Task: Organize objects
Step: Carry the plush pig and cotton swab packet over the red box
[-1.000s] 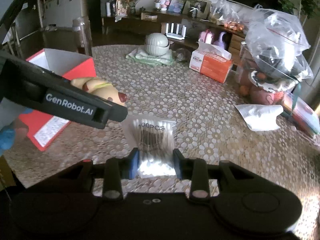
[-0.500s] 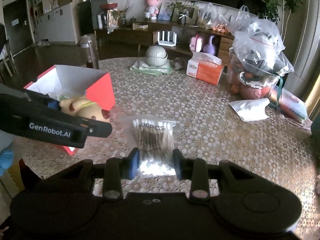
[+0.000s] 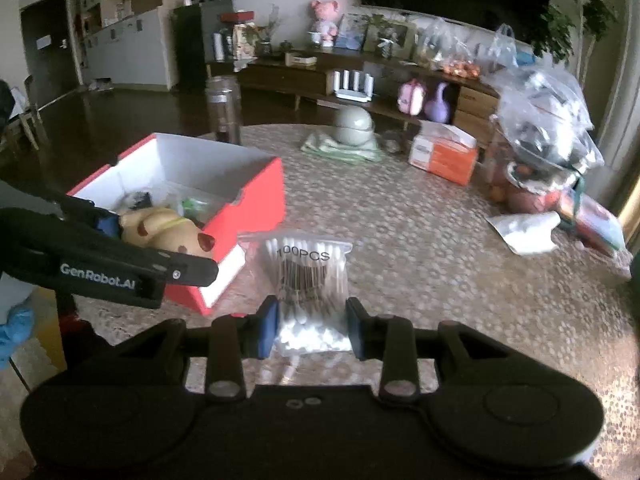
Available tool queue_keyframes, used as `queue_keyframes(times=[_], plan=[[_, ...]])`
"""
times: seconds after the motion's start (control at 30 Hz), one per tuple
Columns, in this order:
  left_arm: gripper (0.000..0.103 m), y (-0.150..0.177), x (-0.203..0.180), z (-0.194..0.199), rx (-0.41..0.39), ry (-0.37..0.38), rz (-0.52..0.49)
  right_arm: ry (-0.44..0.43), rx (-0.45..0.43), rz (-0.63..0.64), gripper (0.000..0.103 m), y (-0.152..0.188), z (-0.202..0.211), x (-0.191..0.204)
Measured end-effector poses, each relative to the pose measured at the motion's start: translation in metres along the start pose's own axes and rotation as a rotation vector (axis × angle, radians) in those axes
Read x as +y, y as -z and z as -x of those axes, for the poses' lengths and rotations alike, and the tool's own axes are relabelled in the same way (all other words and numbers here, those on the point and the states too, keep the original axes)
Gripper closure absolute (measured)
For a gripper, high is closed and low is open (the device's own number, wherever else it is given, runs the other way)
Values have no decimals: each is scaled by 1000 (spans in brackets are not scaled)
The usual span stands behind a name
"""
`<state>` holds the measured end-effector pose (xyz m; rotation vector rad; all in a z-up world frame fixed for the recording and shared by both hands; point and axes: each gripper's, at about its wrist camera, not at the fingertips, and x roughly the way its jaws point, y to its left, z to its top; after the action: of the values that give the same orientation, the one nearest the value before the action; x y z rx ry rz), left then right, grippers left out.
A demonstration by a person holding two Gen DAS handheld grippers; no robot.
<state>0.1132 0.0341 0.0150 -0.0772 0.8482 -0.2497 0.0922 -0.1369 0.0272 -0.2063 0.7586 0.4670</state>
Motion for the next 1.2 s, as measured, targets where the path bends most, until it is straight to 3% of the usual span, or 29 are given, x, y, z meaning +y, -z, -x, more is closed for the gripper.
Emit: queue_keyframes(times=[0.27,0.77,1.2], plan=[[30,5,44,23,-10,-41,22,-35,-3,35,68,-16,-16,34],[30,-7,132,41,-36,-184,74,-59,-7,123,68,-59,-62,88],[30,-36,194,3,-13,-321,110,-41,13,167,67,-101,-128,110]])
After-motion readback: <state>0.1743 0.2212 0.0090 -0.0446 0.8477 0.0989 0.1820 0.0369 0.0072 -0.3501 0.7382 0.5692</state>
